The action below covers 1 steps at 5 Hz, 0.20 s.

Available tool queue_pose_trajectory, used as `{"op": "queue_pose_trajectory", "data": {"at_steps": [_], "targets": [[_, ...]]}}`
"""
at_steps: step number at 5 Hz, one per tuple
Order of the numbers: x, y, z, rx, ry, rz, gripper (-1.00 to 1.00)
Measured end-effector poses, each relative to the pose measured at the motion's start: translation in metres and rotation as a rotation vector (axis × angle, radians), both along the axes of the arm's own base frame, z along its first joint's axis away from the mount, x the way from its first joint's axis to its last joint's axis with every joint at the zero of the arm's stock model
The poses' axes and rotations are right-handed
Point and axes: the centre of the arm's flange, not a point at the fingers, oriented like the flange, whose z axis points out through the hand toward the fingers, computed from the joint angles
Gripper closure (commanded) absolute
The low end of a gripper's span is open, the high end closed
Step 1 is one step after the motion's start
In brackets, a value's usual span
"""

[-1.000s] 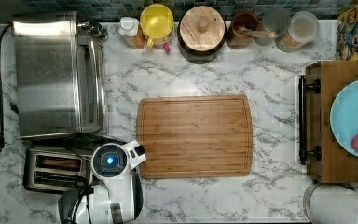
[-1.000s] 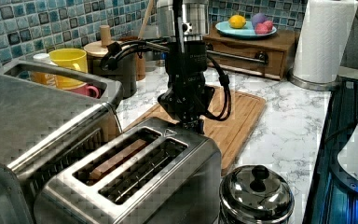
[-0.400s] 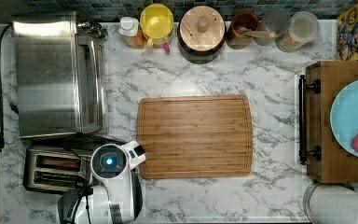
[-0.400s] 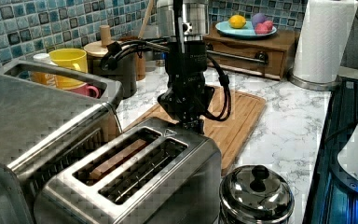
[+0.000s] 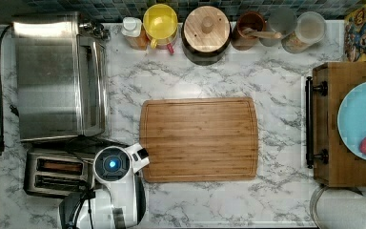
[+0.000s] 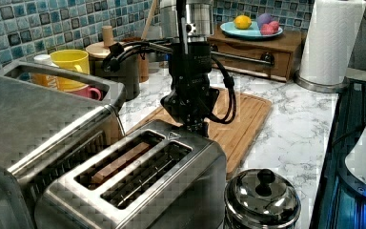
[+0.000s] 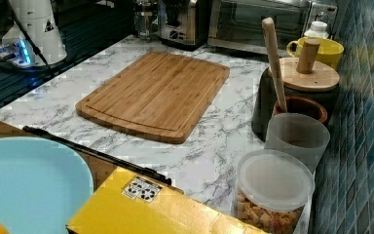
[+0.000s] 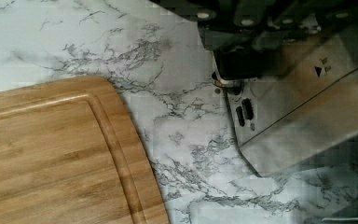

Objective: Turn on the toaster.

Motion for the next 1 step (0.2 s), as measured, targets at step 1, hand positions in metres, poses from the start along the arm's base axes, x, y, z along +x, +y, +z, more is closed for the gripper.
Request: {"op": "queue_pose_trajectory", "data": {"at_steps": [1], "targets": [[-0.0009,0.0002,0.0002,-0.001,0.0,0.002,1.0]]}}
